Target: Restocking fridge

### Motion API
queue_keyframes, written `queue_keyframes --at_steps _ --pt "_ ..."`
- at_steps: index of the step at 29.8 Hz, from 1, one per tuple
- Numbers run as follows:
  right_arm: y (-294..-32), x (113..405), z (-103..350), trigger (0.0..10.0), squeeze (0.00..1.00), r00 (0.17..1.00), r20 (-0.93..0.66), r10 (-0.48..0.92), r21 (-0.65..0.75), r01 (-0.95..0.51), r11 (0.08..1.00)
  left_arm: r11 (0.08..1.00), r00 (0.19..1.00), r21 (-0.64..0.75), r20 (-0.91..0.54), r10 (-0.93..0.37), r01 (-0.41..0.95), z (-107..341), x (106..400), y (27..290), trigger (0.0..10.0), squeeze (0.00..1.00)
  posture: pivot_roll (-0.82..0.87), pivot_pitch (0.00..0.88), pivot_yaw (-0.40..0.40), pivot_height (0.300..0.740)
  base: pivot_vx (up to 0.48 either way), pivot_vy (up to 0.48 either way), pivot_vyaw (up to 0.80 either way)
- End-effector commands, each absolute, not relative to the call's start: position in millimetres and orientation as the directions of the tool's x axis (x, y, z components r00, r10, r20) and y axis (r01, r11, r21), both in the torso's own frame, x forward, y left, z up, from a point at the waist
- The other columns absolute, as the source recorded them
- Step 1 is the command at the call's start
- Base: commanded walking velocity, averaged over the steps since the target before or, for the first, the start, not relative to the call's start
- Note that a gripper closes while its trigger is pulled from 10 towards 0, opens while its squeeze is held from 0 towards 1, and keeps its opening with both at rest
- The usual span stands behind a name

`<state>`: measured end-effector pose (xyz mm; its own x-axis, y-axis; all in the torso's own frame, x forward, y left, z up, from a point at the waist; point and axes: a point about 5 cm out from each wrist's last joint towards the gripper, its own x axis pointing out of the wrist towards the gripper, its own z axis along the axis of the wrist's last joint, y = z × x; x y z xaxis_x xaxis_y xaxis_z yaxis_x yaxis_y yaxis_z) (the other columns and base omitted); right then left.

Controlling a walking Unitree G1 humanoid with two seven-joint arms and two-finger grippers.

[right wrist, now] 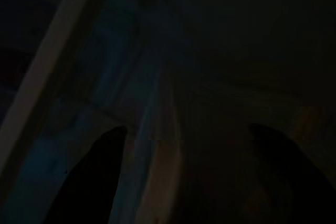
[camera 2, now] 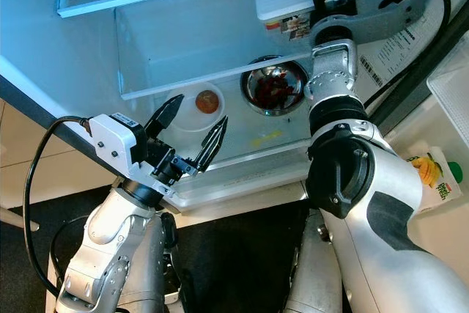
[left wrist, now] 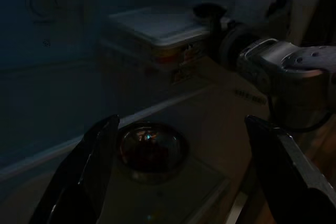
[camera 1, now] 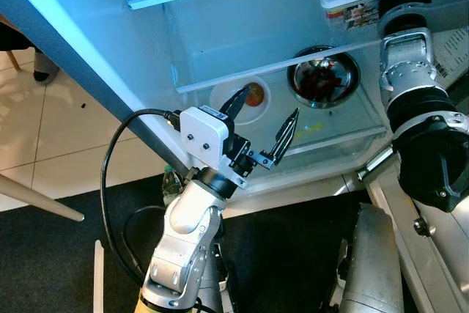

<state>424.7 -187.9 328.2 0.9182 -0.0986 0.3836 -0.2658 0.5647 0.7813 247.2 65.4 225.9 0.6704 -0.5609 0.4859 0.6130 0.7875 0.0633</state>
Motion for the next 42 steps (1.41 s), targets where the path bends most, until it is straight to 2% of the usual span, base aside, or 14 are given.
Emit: queue_keyframes --at_steps 1,5,14,21,25,36,42 --pt "-202.7 422.0 327.5 10.0 0.0 0.909 0.384 -0.161 0.771 -0.219 0.598 0.78 0.667 0.062 0.48 -0.57 0.622 222.7 246.6 65.8 10.0 0.0 0.13 0.387 0.133 0.471 0.0 0.0 0.0" --pt "-203.3 421.5 328.6 10.0 0.0 0.905 0.389 -0.171 0.758 -0.209 0.618 0.778 0.664 0.061 0.482 -0.572 0.626 222.8 246.8 64.7 10.0 0.0 0.12 0.387 0.136 0.471 0.0 0.0 0.0" --pt "-196.5 423.4 325.8 10.0 0.0 0.919 0.353 -0.177 0.787 -0.189 0.587 0.775 0.66 0.059 0.487 -0.572 0.629 223.3 247.1 63.7 10.0 0.0 0.12 0.382 0.131 0.471 0.0 0.0 0.0" --pt "-195.2 422.8 325.5 10.0 0.0 0.914 0.357 -0.195 0.772 -0.171 0.613 0.774 0.658 0.056 0.488 -0.573 0.631 223.1 246.8 62.7 10.0 0.0 0.11 0.38 0.128 0.471 0.0 0.0 0.0" --pt "-193.2 422.0 324.7 10.0 0.0 0.907 0.374 -0.194 0.73 -0.159 0.665 0.771 0.655 0.054 0.491 -0.574 0.635 223.3 246.9 61.9 10.0 0.0 0.1 0.384 0.127 0.471 0.0 0.0 0.0" --pt "-197.2 420.6 313.5 10.0 0.0 0.908 0.356 -0.221 0.757 -0.142 0.638 0.77 0.655 0.05 0.493 -0.573 0.636 223.2 247.3 61.2 10.0 0.0 0.09 0.385 0.125 0.471 0.0 0.0 0.0" --pt "-199.3 416.7 312.5 10.0 0.0 0.889 0.392 -0.236 0.725 -0.141 0.674 0.768 0.653 0.049 0.494 -0.574 0.638 223.2 247.7 60.7 10.0 0.0 0.09 0.385 0.128 0.471 0.0 0.0 0.0"
